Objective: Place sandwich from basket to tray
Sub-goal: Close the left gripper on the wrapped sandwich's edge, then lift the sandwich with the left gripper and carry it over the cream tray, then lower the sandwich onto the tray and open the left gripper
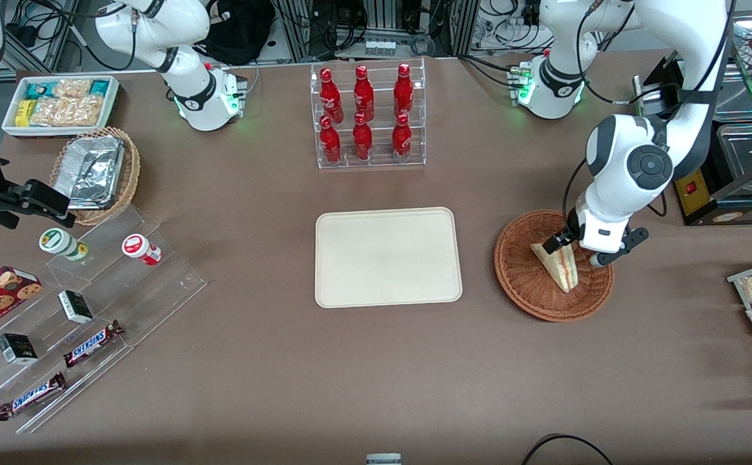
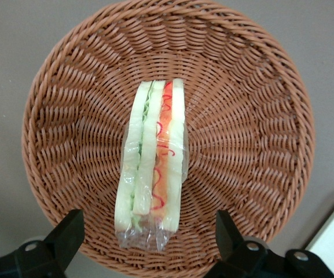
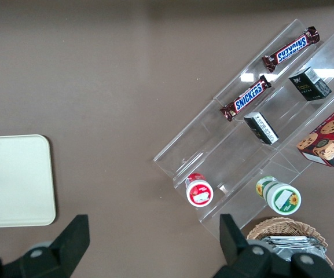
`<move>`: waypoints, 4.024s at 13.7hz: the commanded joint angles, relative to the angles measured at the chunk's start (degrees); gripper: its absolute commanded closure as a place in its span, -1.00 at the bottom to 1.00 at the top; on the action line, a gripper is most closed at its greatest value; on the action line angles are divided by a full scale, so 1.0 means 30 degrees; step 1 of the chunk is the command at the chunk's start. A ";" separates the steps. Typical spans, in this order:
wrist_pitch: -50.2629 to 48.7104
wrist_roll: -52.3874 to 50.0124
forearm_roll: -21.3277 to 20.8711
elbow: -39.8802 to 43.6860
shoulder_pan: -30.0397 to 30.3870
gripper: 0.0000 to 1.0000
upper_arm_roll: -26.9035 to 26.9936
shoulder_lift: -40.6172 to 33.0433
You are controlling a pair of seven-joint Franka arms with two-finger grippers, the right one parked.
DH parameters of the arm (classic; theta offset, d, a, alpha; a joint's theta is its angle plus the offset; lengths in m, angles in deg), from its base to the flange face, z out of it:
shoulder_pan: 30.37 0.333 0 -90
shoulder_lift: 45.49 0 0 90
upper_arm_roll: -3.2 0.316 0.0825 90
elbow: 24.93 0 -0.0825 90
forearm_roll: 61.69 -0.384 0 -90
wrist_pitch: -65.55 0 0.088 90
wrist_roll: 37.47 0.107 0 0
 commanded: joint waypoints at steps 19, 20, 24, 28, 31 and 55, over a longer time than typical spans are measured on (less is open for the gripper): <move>-0.7861 -0.1609 -0.0074 0.5517 -0.0764 0.88 -0.0051 0.1011; -0.8660 -0.0938 -0.0074 0.6078 -0.0911 0.88 -0.0167 0.1098; -0.8814 -0.0023 -0.0045 0.7016 -0.3395 0.93 -0.0491 0.1798; -0.8844 -0.0403 0.0013 1.0061 -0.5742 0.93 -0.0520 0.4549; -0.8581 -0.1072 0.0218 1.2053 -0.7150 0.94 -0.0520 0.6513; -0.5270 -0.8897 -0.0631 1.5781 -1.2309 0.79 -0.0432 1.1588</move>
